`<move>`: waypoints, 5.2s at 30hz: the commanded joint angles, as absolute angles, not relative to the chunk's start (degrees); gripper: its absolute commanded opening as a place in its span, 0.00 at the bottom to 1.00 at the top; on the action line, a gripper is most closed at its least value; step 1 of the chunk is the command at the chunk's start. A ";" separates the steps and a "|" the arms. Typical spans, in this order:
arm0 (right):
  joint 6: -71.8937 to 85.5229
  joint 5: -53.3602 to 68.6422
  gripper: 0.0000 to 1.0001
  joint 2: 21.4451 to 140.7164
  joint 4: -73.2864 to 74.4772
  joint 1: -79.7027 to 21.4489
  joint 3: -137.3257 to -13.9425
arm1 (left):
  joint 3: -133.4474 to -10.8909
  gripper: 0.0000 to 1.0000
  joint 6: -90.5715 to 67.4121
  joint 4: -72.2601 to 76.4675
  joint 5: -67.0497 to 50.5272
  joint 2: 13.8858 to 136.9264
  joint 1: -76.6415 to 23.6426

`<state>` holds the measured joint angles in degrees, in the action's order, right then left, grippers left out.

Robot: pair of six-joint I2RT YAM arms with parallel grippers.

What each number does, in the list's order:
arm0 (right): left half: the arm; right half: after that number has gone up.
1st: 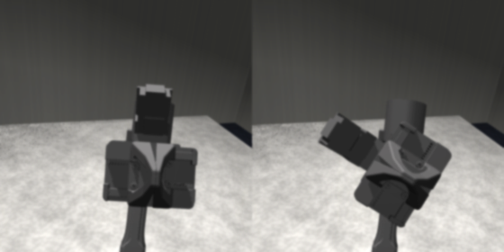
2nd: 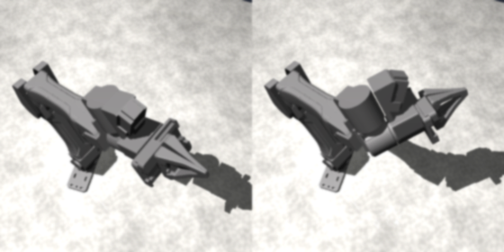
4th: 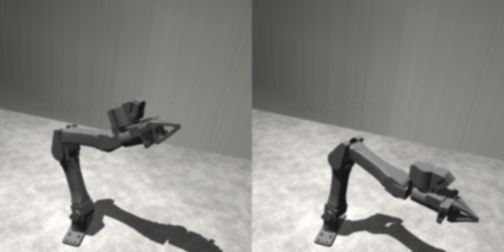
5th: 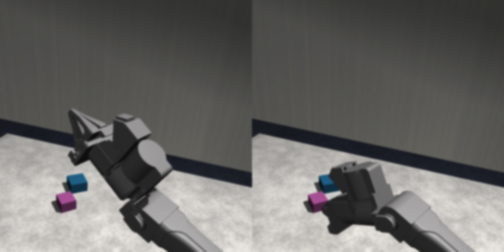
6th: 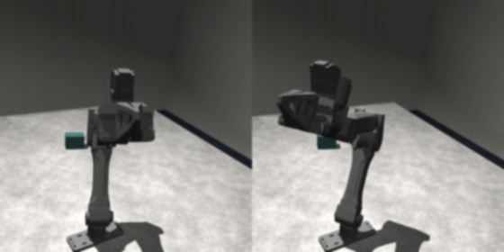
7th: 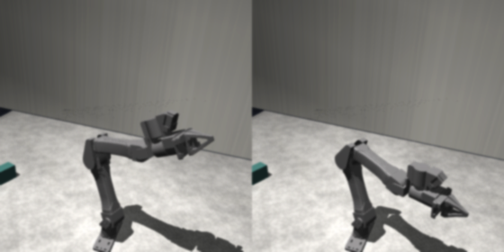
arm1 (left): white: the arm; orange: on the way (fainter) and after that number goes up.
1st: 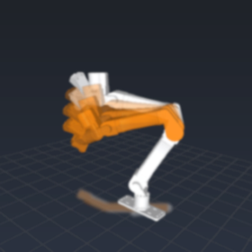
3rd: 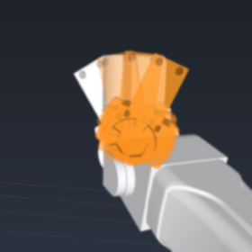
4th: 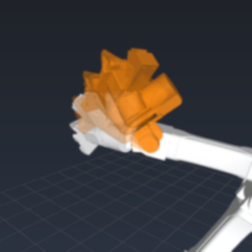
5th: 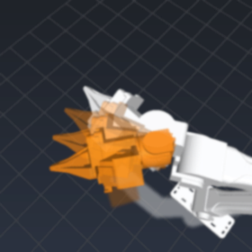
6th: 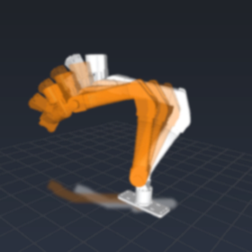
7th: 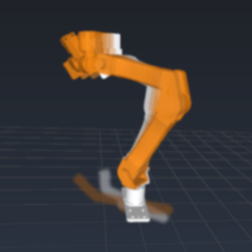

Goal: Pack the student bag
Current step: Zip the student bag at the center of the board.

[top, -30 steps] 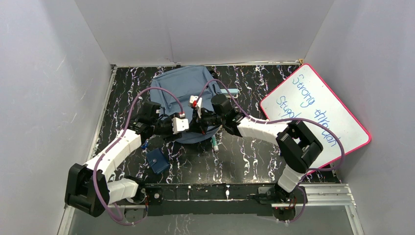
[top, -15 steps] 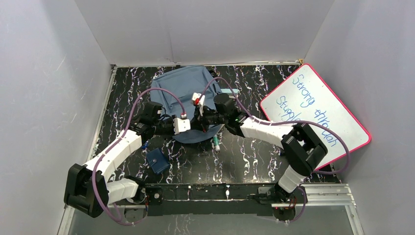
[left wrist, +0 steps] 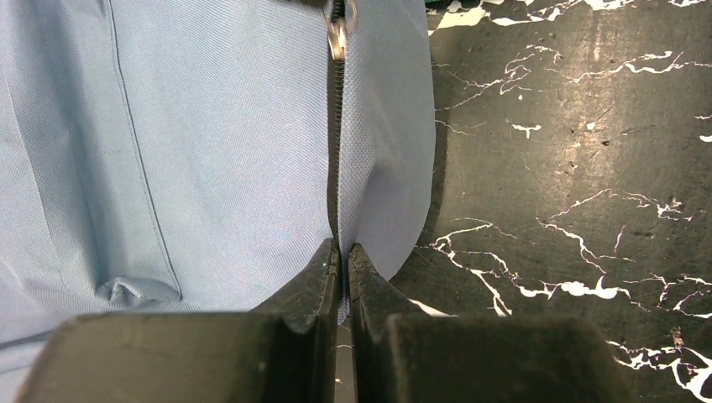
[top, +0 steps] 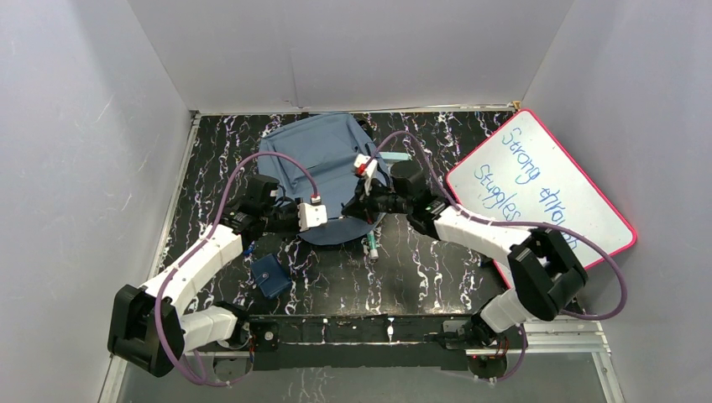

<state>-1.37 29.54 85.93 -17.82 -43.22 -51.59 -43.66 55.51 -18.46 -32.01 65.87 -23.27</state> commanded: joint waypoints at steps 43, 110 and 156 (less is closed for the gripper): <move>1.68 25.20 0.00 80.04 -13.99 -33.29 -55.14 | -49.22 0.74 53.66 -30.56 -22.49 53.05 -23.73; 2.64 8.27 0.00 103.05 -16.42 -30.52 -72.11 | -44.86 0.00 45.53 -27.46 -42.66 58.05 -29.05; 37.39 26.46 0.73 85.57 -4.52 -23.75 -55.21 | -80.93 0.47 16.00 -14.58 -5.85 92.07 -30.57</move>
